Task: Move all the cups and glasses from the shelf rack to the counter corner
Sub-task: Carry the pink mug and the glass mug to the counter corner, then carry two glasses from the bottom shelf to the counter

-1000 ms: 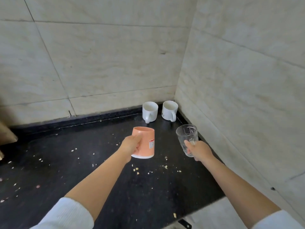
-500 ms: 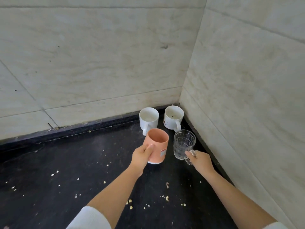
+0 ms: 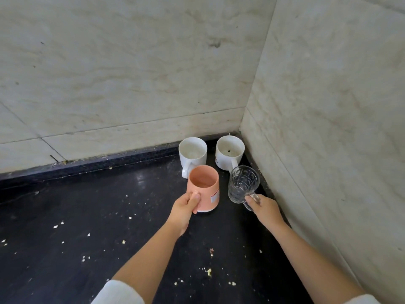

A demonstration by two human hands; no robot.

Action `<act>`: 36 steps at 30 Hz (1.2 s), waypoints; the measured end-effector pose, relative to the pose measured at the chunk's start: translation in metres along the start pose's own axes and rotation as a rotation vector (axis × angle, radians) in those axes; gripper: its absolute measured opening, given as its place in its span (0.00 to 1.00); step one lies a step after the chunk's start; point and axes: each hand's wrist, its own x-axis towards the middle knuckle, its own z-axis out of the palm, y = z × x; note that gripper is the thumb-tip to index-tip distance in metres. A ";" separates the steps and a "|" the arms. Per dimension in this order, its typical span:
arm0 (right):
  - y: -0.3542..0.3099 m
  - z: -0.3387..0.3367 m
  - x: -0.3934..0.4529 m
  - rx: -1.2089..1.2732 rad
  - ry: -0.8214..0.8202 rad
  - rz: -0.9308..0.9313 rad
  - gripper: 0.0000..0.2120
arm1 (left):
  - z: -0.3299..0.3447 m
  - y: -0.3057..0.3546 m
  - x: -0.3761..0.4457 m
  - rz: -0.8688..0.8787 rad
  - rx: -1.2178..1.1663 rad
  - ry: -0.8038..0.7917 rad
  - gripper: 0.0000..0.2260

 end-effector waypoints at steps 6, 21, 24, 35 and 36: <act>0.001 0.003 -0.006 0.137 0.107 0.053 0.13 | -0.004 -0.012 -0.007 -0.040 0.140 -0.024 0.13; -0.115 0.060 -0.094 -0.170 0.165 -0.897 0.12 | -0.085 -0.009 -0.120 0.090 0.698 0.433 0.12; -0.155 0.099 -0.135 -0.238 0.055 -1.115 0.16 | -0.132 -0.032 -0.183 0.037 0.801 0.620 0.13; -0.245 0.249 -0.402 -0.354 -0.324 -1.466 0.18 | -0.249 -0.178 -0.508 -0.485 1.062 1.151 0.13; -0.251 0.260 -0.439 -0.339 -0.351 -1.487 0.18 | -0.254 -0.195 -0.547 -0.531 1.054 1.184 0.13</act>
